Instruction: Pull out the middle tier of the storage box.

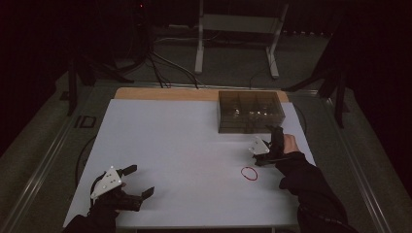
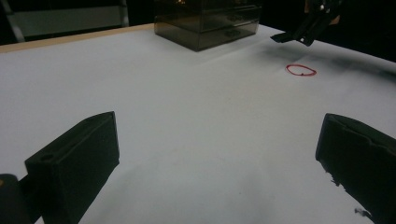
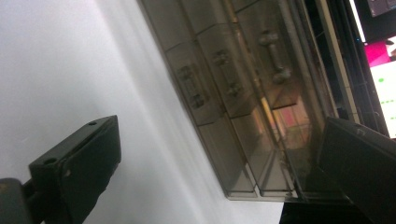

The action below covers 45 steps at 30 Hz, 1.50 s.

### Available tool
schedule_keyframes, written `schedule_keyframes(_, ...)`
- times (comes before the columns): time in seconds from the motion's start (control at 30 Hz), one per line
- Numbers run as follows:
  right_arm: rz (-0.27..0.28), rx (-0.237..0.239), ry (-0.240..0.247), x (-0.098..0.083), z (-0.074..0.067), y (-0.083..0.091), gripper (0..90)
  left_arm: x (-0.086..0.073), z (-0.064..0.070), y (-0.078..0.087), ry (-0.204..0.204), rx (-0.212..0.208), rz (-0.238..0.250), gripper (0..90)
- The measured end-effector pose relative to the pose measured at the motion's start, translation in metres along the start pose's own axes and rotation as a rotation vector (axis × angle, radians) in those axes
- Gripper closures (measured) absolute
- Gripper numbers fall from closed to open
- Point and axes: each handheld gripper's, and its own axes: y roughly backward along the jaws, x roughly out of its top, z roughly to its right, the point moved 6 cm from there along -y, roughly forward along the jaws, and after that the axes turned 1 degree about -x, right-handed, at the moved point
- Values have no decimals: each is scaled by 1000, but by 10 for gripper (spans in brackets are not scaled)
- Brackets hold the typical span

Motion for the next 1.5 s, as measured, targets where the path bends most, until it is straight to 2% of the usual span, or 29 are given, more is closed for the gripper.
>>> schedule_keyframes(0.23, -43, -41, 132, 2, -9, -7, 0, 0, 0, 0, 3, -1, 4, 11)
schedule_keyframes(0.33, -53, -50, 149, 3, -11, -11, 0, 0, 0, 0, 3, -2, 3, 11)
schedule_keyframes(0.4, -54, -66, 159, 4, -12, -12, 51, 0, 0, 0, 1, -3, 1, 11)
schedule_keyframes(0.63, -64, -110, 207, 7, -11, -16, 74, 0, 0, 0, 4, -3, 5, 11)
schedule_keyframes(0.7, -62, -115, 220, 8, -11, -17, 153, 0, 0, 0, 3, -2, 4, 11)
schedule_keyframes(0.77, -64, -110, 223, 9, -11, -18, 155, 0, 0, 0, 5, -5, 1, 11)
schedule_keyframes(0.83, -73, -133, 249, 10, -10, -20, 181, 1, 0, 0, 6, -3, 6, 11)
schedule_keyframes(0.97, -79, -147, 273, 12, -9, -23, 220, 0, 0, 0, 7, -6, 4, 11)
schedule_keyframes(1.13, -85, -122, 291, 12, -14, -27, 293, 0, 0, 0, 12, -8, 7, 11)
schedule_keyframes(1.33, -85, -141, 302, 13, -15, -30, 304, 0, 0, 0, 12, -9, 7, 11)
schedule_keyframes(1.5, -98, -179, 314, 12, -13, -34, 337, 0, 0, 0, 12, -10, 7, 11)
